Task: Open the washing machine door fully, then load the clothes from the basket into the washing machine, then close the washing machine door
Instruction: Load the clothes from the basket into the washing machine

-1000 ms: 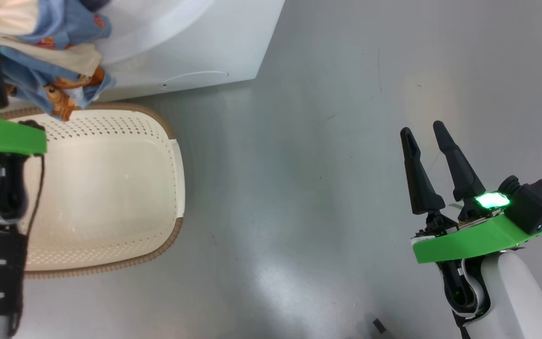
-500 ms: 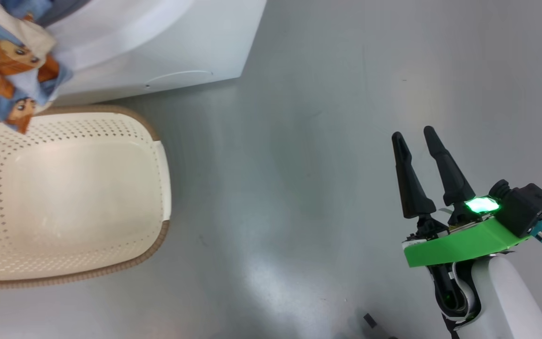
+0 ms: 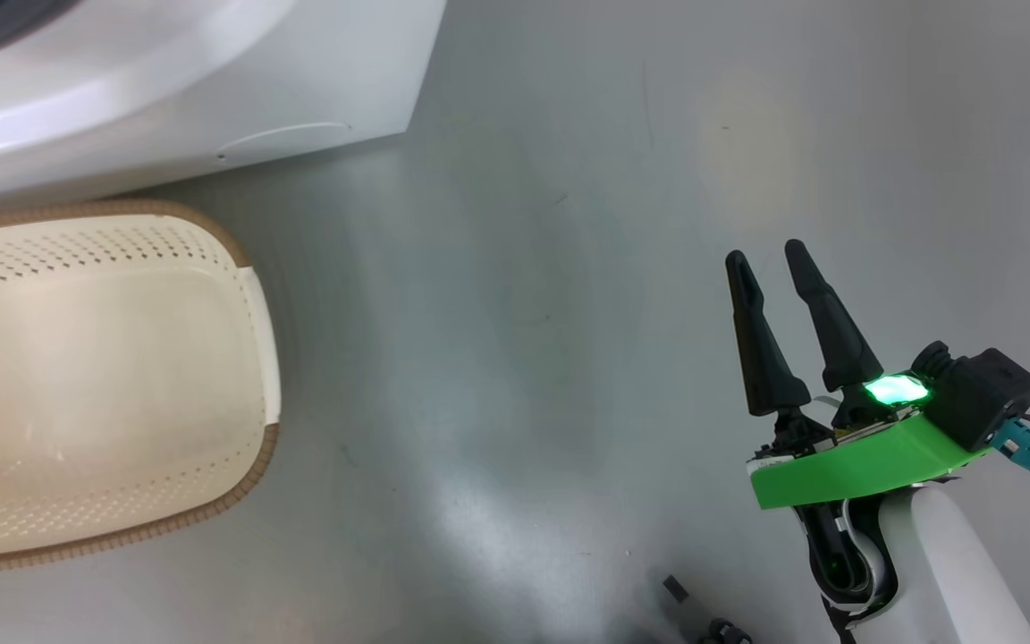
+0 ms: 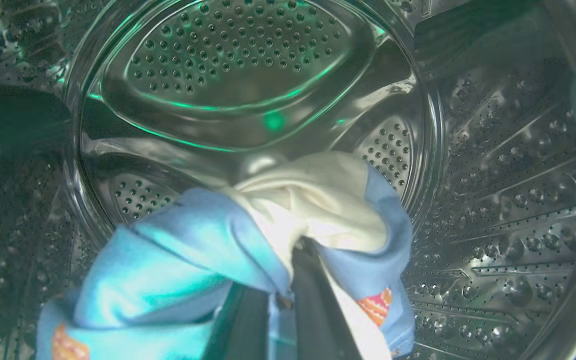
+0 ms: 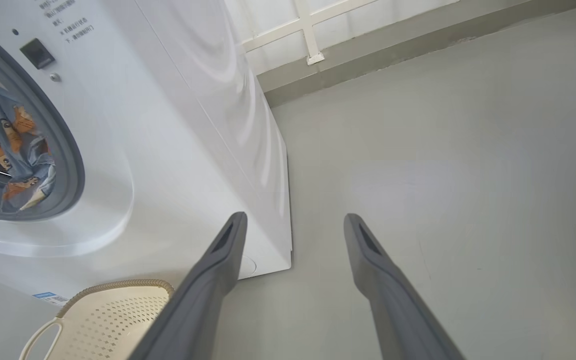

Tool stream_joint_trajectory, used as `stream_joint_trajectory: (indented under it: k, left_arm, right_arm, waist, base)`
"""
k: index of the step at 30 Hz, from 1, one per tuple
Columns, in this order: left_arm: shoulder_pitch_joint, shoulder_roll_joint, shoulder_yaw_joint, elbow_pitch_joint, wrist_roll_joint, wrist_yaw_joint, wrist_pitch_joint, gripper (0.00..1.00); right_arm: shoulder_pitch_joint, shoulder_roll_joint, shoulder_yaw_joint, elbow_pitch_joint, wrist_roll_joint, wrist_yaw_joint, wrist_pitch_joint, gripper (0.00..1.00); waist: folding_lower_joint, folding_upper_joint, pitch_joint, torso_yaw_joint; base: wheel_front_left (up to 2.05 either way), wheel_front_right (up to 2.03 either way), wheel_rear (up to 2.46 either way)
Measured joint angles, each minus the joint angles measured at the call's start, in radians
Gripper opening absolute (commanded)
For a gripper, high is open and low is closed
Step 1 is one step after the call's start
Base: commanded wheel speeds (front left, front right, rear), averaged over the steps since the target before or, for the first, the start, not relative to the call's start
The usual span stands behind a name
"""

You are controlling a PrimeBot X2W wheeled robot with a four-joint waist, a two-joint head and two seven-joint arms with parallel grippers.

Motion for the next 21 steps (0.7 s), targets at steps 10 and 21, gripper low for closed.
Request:
stream_joint_trajectory:
  k: [10, 21]
  left_arm:
    - [0.064, -0.042, 0.027, 0.156, 0.048, -0.019, 0.0, 1.0]
    - [0.046, -0.052, -0.053, 0.323, 0.008, -0.027, 0.0, 1.0]
  right_arm:
    - [0.0, 0.004, 0.009, 0.006, 0.0, 0.0, 0.0, 1.0]
    - [0.0, 0.004, 0.012, 0.009, 0.0, 0.0, 0.0, 1.0]
  waist:
    - [0.0, 0.0, -0.001, -0.004]
    - [0.0, 0.0, -0.016, 0.008]
  base:
    - [0.0, 0.0, 0.0]
    - [0.0, 0.0, 0.0]
